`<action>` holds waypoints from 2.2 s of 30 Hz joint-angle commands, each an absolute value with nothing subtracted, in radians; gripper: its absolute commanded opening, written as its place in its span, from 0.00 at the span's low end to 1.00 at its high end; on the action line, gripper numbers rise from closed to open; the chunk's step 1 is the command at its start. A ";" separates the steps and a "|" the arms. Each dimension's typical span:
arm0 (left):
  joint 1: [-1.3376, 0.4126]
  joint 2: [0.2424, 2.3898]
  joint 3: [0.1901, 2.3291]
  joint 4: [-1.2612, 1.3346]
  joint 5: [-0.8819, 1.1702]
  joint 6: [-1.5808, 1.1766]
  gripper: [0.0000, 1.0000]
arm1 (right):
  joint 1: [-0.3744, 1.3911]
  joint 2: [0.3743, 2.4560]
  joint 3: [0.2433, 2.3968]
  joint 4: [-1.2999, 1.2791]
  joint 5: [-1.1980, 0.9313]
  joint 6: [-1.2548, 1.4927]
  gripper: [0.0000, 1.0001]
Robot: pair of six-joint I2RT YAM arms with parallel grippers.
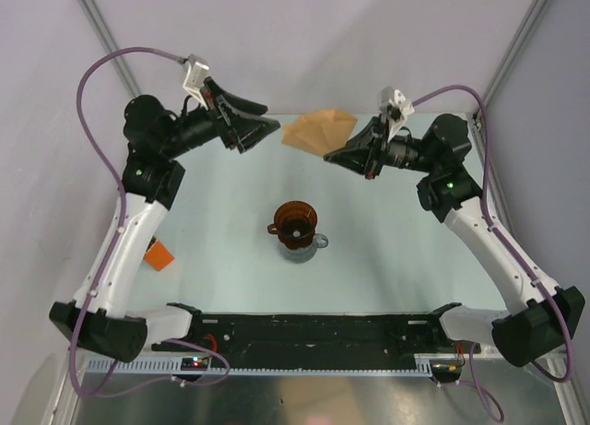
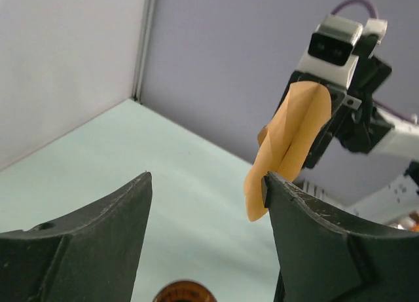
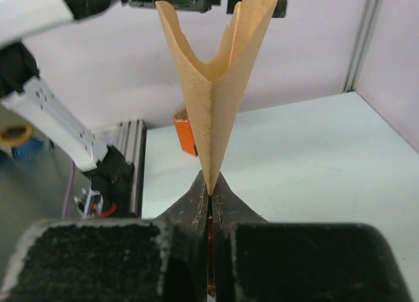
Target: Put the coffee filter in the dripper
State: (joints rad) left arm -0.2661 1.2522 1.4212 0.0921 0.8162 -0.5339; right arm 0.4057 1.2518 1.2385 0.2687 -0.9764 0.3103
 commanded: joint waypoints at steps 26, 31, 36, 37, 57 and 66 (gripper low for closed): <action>-0.511 1.167 1.458 -0.391 0.895 0.035 0.37 | 0.565 1.203 1.280 -0.169 -1.084 -0.199 0.00; -0.515 1.176 1.462 -0.414 0.836 -0.025 0.03 | 0.535 1.236 1.295 -0.160 -1.065 -0.134 0.18; -0.494 1.199 1.467 -0.420 0.623 -0.202 0.00 | 0.517 1.245 1.295 -0.184 -0.912 -0.177 0.56; -0.491 1.198 1.462 -0.419 0.592 -0.229 0.00 | 0.529 1.241 1.292 -0.198 -0.846 -0.226 0.63; -0.459 1.161 1.397 -0.384 0.459 -0.523 0.00 | 0.715 1.280 1.172 0.151 -0.364 -0.517 0.56; -0.459 1.103 1.350 -0.389 0.383 -0.477 0.00 | 0.715 1.218 1.147 0.033 -0.443 -0.545 0.86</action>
